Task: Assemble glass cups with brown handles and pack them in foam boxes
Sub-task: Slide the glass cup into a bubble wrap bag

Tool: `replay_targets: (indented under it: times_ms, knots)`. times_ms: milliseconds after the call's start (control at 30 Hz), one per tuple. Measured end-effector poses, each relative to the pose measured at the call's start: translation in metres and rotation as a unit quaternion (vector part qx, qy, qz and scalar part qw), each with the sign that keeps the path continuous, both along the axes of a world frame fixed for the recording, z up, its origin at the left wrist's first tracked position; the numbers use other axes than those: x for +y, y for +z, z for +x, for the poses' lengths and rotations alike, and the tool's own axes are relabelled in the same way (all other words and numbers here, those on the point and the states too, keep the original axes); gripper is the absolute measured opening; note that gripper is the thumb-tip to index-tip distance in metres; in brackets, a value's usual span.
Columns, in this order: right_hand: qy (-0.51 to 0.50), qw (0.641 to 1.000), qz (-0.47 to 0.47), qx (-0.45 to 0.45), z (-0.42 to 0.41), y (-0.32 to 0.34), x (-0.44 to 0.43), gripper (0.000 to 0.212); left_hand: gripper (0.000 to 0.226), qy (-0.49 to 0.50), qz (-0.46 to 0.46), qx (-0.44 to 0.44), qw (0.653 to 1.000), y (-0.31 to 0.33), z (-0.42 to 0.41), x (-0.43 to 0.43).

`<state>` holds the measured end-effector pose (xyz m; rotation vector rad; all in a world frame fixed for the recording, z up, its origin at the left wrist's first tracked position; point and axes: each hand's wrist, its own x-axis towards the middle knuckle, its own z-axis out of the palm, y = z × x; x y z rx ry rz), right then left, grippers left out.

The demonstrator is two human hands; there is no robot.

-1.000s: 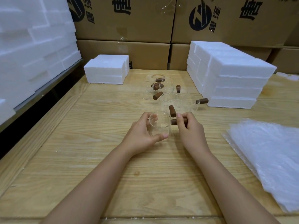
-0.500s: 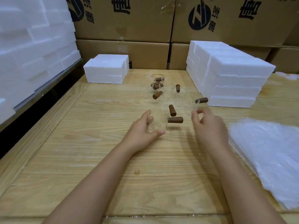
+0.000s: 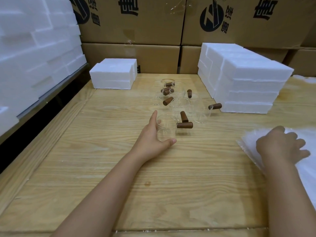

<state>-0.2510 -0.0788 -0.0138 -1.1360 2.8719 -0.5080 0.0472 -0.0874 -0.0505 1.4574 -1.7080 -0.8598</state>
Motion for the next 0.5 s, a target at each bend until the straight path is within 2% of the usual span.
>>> replay_targets:
  times_ms: [167,300,400,500]
  knots:
    - [0.017,0.990,-0.132,0.051,-0.001,0.007,0.002,0.021,0.128,-0.024,-0.008,0.046,0.999,0.003,0.000,0.005]
    - [0.051,0.953,-0.286,0.092,0.016,0.020,0.008,0.025,0.124,-0.023,-0.023,0.112,0.993,0.005,-0.001,0.007]
    - [0.145,0.900,-0.400,0.097,0.042,0.030,0.012,0.025,0.108,0.019,-0.048,0.147,0.988,0.007,-0.001,0.007]
    - [0.327,0.804,-0.492,0.072,0.076,0.031,0.017,0.014,0.100,0.062,-0.074,0.172,0.980,0.010,-0.001,0.008]
